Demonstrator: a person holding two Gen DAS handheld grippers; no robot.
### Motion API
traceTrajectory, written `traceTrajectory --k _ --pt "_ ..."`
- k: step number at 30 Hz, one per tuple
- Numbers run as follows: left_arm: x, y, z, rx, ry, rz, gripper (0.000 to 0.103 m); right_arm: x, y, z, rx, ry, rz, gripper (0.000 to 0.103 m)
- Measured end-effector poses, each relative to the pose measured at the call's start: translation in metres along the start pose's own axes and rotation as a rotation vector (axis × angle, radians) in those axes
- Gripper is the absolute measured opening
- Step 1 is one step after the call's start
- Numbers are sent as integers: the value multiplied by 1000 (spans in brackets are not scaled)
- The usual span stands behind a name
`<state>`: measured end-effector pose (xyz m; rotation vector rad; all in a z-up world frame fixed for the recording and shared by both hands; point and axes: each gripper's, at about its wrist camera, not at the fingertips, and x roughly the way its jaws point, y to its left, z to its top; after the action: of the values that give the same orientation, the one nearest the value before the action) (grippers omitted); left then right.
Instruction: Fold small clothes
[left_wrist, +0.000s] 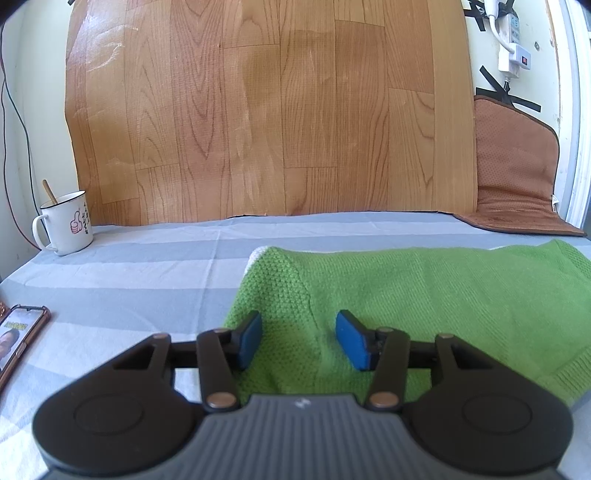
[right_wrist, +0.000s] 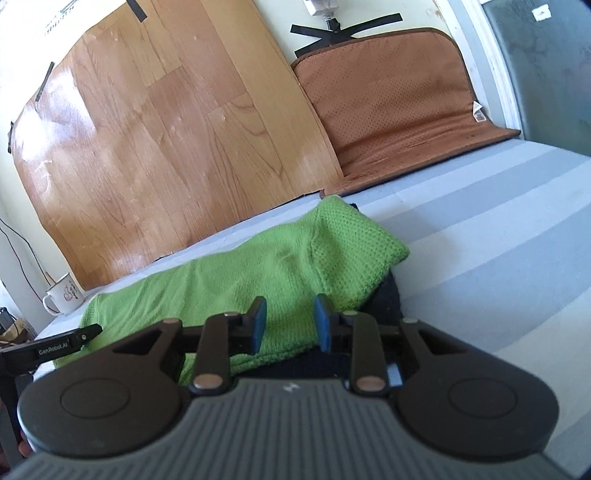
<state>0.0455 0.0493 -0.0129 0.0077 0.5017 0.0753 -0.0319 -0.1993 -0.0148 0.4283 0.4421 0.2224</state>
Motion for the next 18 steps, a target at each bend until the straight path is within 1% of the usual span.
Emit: traceTrajectory --k 3,4,6,7,8,9,13,15,17,18 --pt "0 0 0 0 0 0 47 -5 -1 0 9 -12 14 31" --pt "0 0 0 0 0 0 47 -9 -4 1 27 -26 28 33" --pt "0 0 0 0 0 0 48 -21 -14 3 86 -72 57 38" --pt "0 0 0 1 0 0 48 -27 -20 5 113 -100 44 47" --pt "0 0 0 3 0 -2 48 -33 -27 6 138 -124 22 52" --pt "0 0 -1 4 0 -3 49 -37 -34 7 161 -136 2 52" --pt "0 0 -1 4 0 -2 49 -46 -66 9 293 -127 -51 54" --pt "0 0 -1 4 0 -1 50 -49 -76 7 360 -113 -40 57" --pt "0 0 -1 4 0 -1 50 -50 -82 7 412 -96 -22 65" --pt "0 0 -1 4 0 -1 50 -50 -83 8 431 -83 -11 66"
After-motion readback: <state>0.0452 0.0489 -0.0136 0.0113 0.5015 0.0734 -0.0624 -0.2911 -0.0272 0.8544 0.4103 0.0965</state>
